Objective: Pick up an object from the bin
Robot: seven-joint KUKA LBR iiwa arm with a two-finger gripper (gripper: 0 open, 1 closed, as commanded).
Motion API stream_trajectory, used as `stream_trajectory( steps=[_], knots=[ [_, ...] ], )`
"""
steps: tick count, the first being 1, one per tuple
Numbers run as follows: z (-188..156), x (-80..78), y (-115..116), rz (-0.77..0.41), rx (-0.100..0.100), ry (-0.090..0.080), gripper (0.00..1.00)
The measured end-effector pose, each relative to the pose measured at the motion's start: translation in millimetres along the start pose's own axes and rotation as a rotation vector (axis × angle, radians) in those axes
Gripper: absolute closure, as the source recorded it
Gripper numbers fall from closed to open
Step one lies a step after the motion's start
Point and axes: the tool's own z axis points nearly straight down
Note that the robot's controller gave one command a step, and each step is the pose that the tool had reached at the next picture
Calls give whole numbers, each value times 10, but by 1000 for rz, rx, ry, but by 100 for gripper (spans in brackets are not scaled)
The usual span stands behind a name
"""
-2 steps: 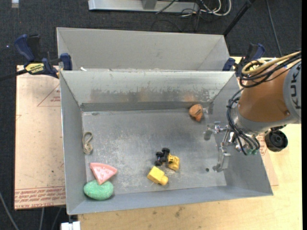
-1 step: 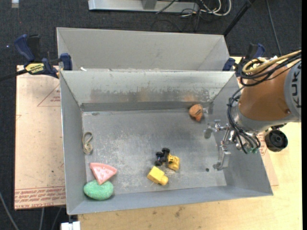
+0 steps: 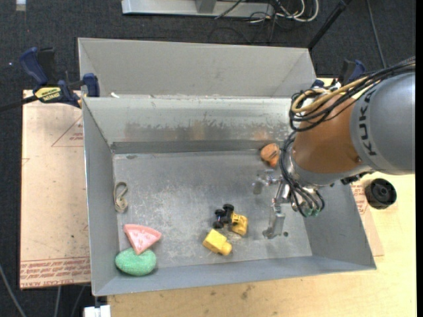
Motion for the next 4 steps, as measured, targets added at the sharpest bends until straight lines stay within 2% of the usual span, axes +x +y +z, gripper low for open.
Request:
stream_trajectory(
  steps=[1, 2, 3, 4],
  knots=[
    [270, 74, 216, -119, -3, 1, 0],
    [323, -132, 479, -132, 0, 0, 0],
    [331, -247, 582, -222, -2, -1, 0],
    [340, 283, 960, 26, -1, 3, 100]
  ],
)
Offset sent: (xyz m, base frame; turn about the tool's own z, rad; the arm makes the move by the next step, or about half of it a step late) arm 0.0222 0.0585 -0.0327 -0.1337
